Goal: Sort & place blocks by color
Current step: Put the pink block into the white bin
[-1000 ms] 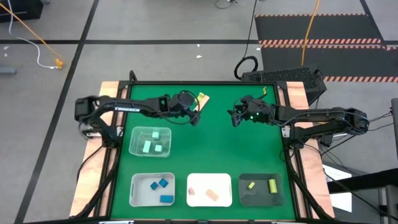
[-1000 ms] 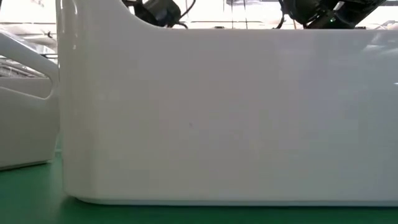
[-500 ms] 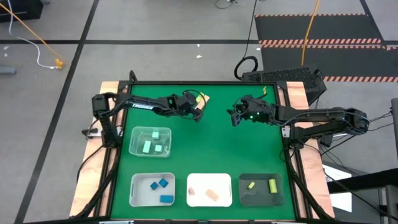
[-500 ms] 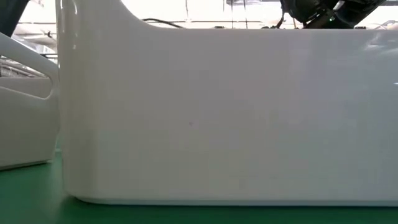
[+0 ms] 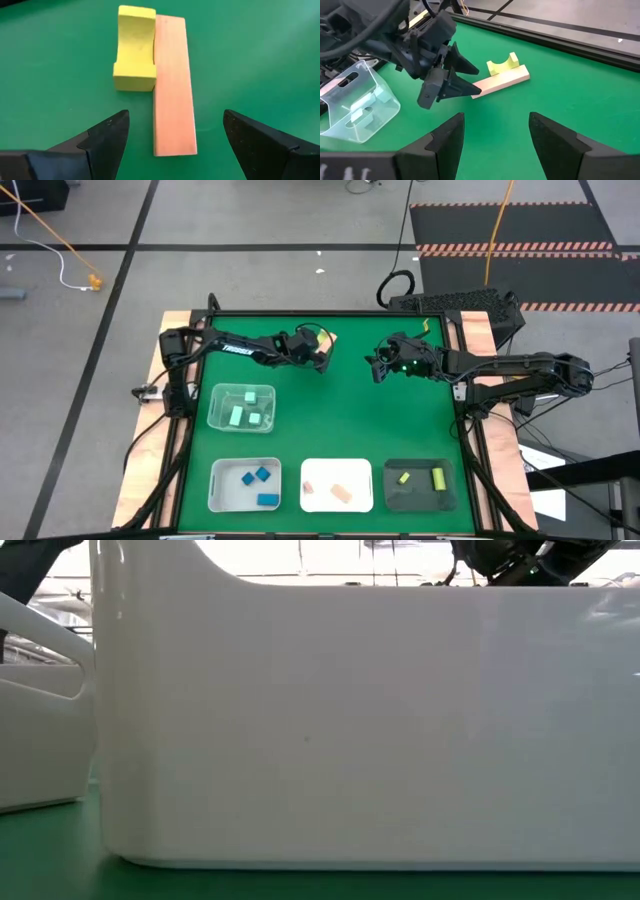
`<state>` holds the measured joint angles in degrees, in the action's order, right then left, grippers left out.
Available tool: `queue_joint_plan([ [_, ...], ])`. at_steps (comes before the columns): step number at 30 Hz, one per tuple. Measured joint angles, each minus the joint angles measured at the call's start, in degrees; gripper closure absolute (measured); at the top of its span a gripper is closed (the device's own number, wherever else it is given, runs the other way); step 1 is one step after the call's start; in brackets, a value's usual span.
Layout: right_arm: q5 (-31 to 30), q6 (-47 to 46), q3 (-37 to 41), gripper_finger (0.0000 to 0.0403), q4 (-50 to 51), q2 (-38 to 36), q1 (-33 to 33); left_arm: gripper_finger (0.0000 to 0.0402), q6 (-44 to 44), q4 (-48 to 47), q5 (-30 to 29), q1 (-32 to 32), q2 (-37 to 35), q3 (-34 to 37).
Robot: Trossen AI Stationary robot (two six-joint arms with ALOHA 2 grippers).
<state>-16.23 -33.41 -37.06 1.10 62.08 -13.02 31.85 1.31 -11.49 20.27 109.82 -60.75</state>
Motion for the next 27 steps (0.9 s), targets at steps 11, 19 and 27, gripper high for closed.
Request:
queue_joint_plan([
  [11, 0.0, 0.0, 0.0, 0.019, 0.02, 0.0, 0.0, 0.0078, -0.63, 0.96, 2.33, 0.28, 3.01, -0.56],
  [19, 0.0, 0.0, 0.0, 0.019, 0.02, -0.02, 0.0, 0.0138, -2.95, 0.14, 2.6, 0.26, 3.32, -0.61],
  [27, 0.0, 0.0, 0.0, 0.019, 0.01, -0.02, 0.0, 0.0275, 0.26, -1.99, 5.13, 0.26, 3.06, -0.7],
])
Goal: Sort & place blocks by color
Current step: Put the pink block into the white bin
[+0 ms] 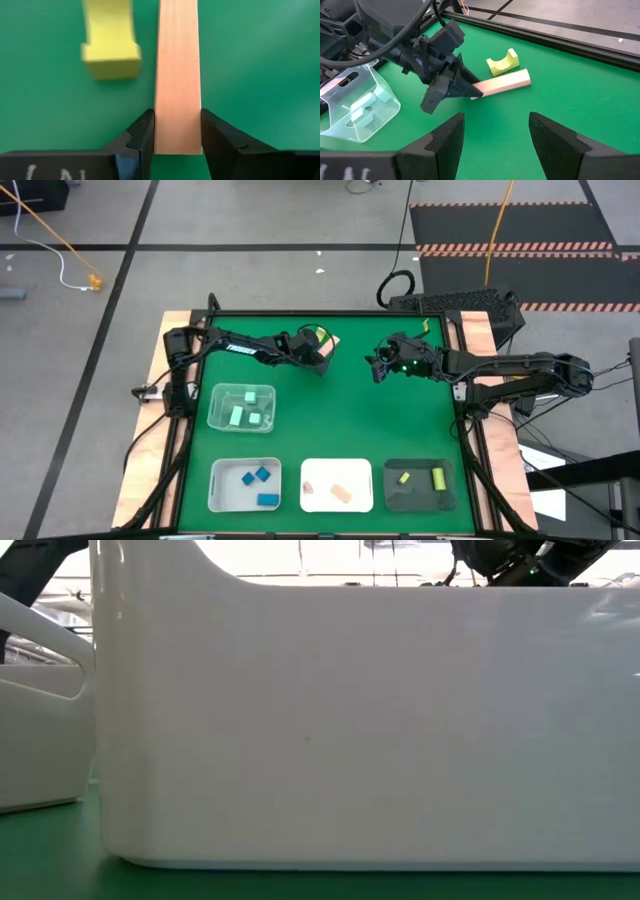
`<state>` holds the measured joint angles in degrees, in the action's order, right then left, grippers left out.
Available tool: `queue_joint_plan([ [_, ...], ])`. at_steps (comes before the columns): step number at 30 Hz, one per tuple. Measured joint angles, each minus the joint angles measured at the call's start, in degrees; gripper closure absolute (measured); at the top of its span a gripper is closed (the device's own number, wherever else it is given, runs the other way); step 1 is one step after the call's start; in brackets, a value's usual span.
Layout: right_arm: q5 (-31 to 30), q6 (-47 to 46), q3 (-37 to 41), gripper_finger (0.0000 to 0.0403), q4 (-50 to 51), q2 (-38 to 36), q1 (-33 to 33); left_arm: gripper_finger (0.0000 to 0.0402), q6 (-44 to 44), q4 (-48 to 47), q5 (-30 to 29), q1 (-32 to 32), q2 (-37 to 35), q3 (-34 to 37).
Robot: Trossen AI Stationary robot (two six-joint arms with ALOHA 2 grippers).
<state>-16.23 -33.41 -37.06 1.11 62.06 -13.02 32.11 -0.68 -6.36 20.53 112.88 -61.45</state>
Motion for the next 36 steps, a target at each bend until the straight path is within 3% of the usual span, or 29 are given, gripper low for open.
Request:
queue_joint_plan([
  [8, 0.0, 0.0, 0.0, 0.019, 0.0, 0.0, -0.01, 0.0275, 0.4, -1.68, 9.73, -1.69, -4.66, 0.42],
  [16, 0.02, 0.0, 0.0, 0.019, 0.01, 0.0, 0.0, 0.0275, -0.25, -1.2, 11.95, -6.01, -13.67, 0.35],
  [22, 0.0, 0.0, 0.0, 0.019, -0.01, 0.0, 0.0, 0.0275, -0.25, -0.23, 10.67, -10.27, -19.07, 0.24],
  [30, 0.19, -1.63, 0.0, 0.019, -0.43, 0.0, 0.0, 0.0275, 2.7, -0.04, 3.45, -14.33, -21.09, 0.24],
  [36, 13.05, -12.16, 0.0, 0.019, -6.49, 0.0, 0.02, 0.0275, 6.91, 1.18, -0.55, -15.9, -21.09, 0.24],
])
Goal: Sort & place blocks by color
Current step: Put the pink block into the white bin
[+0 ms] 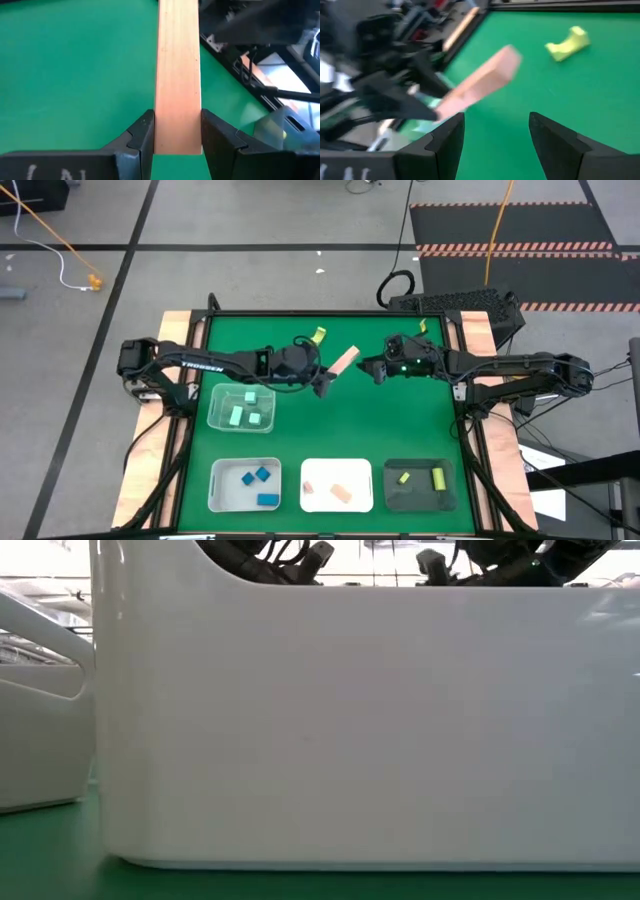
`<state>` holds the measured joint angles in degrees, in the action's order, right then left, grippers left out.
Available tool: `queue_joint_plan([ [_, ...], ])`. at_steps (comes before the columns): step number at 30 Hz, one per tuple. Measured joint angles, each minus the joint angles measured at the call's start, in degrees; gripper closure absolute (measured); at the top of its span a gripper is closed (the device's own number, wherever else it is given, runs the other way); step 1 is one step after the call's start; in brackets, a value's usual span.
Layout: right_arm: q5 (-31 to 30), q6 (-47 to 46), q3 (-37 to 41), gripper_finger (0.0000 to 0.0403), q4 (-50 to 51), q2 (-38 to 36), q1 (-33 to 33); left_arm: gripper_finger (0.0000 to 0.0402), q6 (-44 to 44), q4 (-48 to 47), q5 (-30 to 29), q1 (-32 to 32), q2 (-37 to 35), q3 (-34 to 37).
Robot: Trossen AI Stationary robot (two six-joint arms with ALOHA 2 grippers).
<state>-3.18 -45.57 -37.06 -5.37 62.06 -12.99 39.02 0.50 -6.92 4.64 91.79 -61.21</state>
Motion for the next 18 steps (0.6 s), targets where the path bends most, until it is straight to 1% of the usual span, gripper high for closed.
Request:
queue_joint_plan([
  [2, 2.06, -0.26, 0.0, 0.019, -1.88, 0.0, -0.01, 0.0275, 0.13, 0.4, -1.87, -0.32, 0.0, 0.0],
  [8, -1.2, -4.79, 0.0, 0.019, -7.12, 0.0, -0.02, 0.0275, 4.74, 2.3, -5.67, -0.35, 0.0, 0.0],
  [13, -1.25, -7.83, 0.0, 0.019, -13.4, 0.0, -0.02, 0.0275, 7.8, 6.64, -8.45, -1.33, 0.0, 0.0],
  [18, -1.13, -10.83, 0.0, 0.019, -18.93, 0.0, -0.02, 0.0275, 5.07, 11.92, -10.09, -2.49, 0.0, 0.0],
])
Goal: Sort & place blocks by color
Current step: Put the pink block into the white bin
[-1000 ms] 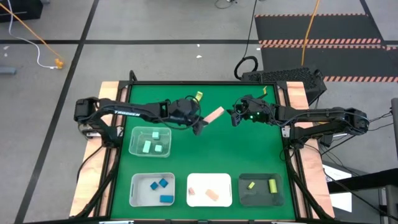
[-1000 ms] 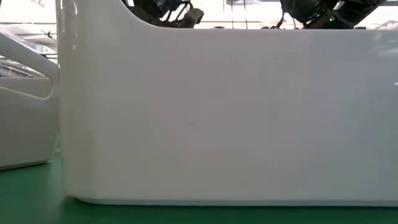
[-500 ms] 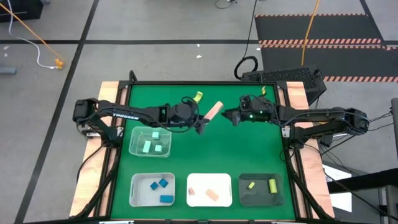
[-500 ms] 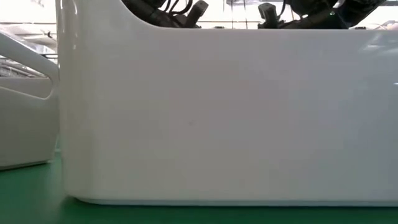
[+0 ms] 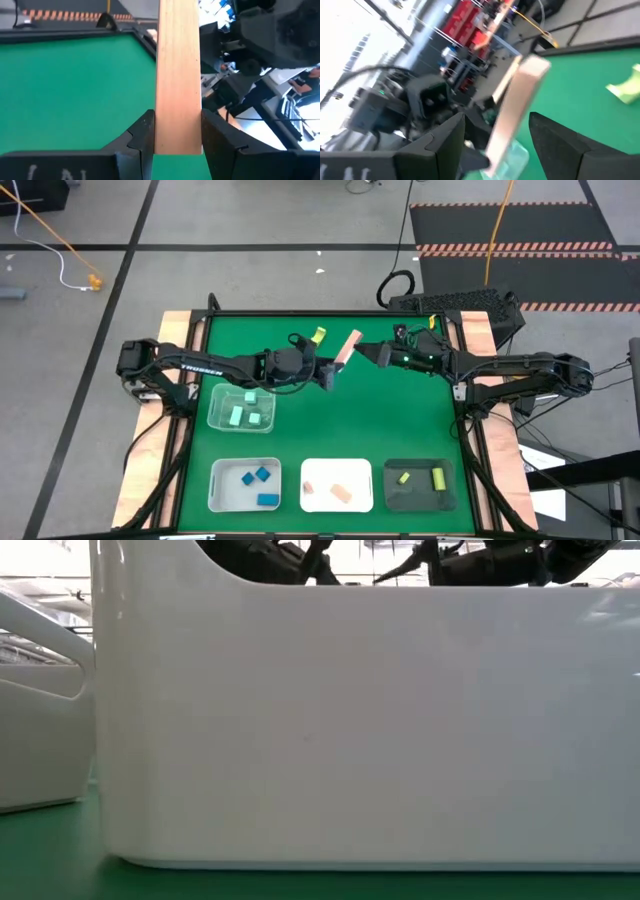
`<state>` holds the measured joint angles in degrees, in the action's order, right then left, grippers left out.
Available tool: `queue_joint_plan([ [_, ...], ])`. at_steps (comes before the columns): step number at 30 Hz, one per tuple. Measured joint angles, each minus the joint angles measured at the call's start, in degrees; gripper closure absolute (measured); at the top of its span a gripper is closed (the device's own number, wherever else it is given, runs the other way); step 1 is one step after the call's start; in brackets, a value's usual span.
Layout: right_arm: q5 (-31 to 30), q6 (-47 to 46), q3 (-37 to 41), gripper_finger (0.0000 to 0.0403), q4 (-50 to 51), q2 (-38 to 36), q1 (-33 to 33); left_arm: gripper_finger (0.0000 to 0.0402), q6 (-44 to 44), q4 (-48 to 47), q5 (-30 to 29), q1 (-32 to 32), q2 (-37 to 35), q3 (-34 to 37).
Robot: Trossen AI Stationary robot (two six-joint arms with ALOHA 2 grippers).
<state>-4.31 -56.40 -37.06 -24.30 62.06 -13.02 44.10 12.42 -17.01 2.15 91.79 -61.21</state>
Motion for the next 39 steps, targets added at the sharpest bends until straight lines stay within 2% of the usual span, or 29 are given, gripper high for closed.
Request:
queue_joint_plan([
  [9, 0.08, -0.14, 0.02, 0.019, -4.94, 0.0, 0.0, 0.0275, -5.57, 1.31, -4.83, -2.98, -0.04, -0.04],
  [14, 1.64, -4.35, 0.02, 0.019, -4.65, 0.0, -0.02, 0.0275, -6.34, 1.09, -6.47, -3.79, -0.02, -0.04],
  [21, 4.61, -5.56, 0.02, 0.019, -3.71, 0.0, -0.02, 0.0275, -7.31, 1.06, -6.72, -5.04, -0.02, -0.04],
  [39, 4.45, -10.67, 0.02, 0.0196, -1.8, 0.02, 5.96, 0.0275, -10.84, 1.04, -6.67, -8.46, 0.0, -0.04],
])
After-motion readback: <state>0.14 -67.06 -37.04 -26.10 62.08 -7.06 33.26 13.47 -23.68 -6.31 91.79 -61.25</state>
